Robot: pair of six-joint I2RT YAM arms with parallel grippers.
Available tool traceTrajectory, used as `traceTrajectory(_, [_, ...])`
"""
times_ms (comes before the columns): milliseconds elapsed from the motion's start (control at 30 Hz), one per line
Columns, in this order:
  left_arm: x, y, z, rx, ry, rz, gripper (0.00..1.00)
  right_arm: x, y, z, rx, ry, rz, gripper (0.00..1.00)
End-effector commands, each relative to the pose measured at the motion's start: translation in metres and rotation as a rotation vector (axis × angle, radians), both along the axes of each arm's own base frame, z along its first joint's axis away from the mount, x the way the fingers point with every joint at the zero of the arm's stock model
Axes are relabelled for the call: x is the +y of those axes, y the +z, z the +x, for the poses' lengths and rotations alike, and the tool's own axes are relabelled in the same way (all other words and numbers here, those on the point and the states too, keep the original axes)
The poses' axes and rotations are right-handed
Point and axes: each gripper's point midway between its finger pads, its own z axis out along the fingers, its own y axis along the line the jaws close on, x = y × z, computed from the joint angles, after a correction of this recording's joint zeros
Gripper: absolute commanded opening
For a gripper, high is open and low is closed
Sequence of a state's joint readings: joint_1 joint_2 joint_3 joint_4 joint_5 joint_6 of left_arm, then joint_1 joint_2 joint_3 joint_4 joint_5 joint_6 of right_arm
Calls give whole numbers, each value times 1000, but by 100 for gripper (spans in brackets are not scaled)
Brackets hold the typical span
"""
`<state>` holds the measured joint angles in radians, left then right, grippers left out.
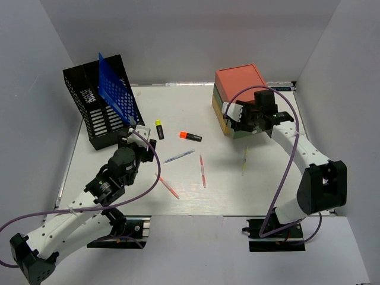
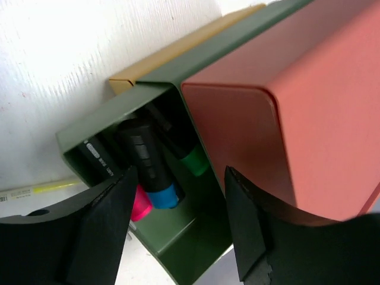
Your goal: Organize the desk
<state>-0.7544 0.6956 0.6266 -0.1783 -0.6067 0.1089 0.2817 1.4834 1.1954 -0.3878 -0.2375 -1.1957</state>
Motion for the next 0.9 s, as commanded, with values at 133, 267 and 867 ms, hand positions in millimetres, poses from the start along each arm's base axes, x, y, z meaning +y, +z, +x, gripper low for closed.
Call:
traceTrajectory(133, [-5, -3, 0, 1, -26, -3, 83, 2, 57, 0, -69, -52, 186, 65])
traceTrajectory(267, [-16, -5, 0, 12, -73, -20, 74, 19, 102, -45, -11, -90, 507, 31])
traceTrajectory(867, [-153, -52, 75, 471, -106, -195, 85, 58, 57, -126, 743, -179, 1026, 89])
